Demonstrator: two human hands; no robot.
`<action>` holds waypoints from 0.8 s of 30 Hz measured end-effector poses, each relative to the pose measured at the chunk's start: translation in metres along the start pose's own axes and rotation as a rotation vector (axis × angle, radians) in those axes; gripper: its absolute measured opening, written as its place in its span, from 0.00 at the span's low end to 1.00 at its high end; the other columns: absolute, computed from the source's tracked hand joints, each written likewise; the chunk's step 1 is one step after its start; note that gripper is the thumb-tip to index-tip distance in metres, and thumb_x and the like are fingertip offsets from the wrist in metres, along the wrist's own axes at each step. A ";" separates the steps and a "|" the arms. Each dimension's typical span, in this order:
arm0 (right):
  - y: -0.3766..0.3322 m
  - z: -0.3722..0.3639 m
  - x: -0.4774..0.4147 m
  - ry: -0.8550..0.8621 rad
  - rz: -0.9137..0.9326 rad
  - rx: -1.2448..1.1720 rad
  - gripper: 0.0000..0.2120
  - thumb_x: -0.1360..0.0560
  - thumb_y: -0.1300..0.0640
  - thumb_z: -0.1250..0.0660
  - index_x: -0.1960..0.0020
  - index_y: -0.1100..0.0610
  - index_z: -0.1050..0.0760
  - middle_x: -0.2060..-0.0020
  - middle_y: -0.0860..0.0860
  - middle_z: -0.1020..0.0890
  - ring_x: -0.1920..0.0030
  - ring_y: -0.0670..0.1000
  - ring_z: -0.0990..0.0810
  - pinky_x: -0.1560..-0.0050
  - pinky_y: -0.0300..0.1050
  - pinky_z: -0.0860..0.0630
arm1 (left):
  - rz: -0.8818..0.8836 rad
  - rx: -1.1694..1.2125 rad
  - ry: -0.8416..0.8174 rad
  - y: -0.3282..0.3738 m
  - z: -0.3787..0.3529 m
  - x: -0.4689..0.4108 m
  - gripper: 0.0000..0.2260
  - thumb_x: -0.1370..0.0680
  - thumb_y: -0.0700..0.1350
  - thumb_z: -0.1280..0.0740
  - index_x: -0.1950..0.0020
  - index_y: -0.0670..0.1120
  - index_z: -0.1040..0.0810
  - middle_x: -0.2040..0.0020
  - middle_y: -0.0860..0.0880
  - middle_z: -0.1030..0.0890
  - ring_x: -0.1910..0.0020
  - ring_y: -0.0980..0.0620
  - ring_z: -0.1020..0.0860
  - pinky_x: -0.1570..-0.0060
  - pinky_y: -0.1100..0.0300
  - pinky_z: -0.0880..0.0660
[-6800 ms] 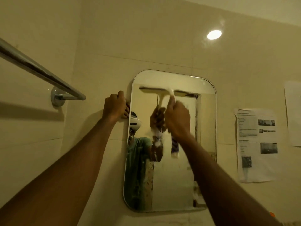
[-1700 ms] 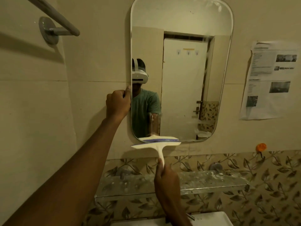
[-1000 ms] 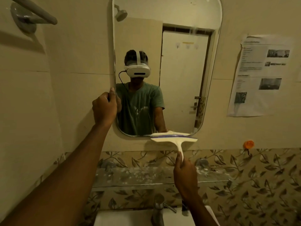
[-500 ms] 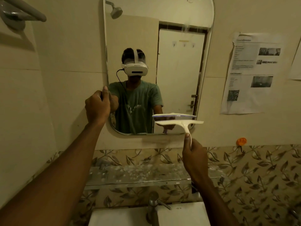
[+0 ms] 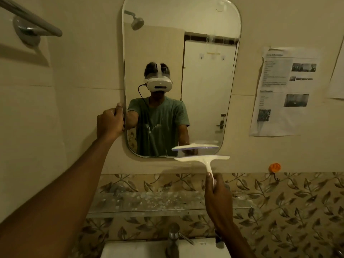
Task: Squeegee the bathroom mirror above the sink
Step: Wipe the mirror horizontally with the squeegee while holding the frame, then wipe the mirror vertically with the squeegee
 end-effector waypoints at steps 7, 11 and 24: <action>-0.094 -0.010 -0.053 -0.187 0.325 0.066 0.09 0.19 0.45 0.44 0.43 0.46 0.29 0.71 0.47 0.23 0.74 0.43 0.24 0.77 0.32 0.32 | 0.031 0.127 -0.027 0.032 0.019 -0.018 0.22 0.19 0.58 0.43 0.65 0.47 0.22 0.67 0.46 0.17 0.68 0.45 0.18 0.57 0.50 0.18; -0.137 -0.030 -0.067 -0.314 0.509 0.224 0.09 0.20 0.44 0.41 0.47 0.47 0.26 0.70 0.42 0.25 0.70 0.40 0.24 0.76 0.30 0.34 | -0.028 0.149 -0.075 0.057 0.021 -0.023 0.20 0.19 0.57 0.43 0.60 0.45 0.21 0.63 0.43 0.17 0.67 0.45 0.17 0.59 0.50 0.18; -0.230 -0.086 -0.090 -0.397 0.898 0.467 0.19 0.21 0.39 0.46 0.39 0.49 0.27 0.64 0.44 0.25 0.70 0.40 0.29 0.68 0.35 0.32 | -0.026 0.205 -0.142 0.061 0.019 -0.038 0.23 0.18 0.57 0.45 0.60 0.43 0.22 0.68 0.46 0.19 0.73 0.51 0.22 0.71 0.62 0.25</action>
Point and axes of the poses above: each hand's wrist, its own x-axis away from the middle knuckle, its own z-axis out of the back of the hand, y = z × x, the point moved 10 cm from there along -x, towards the middle knuckle
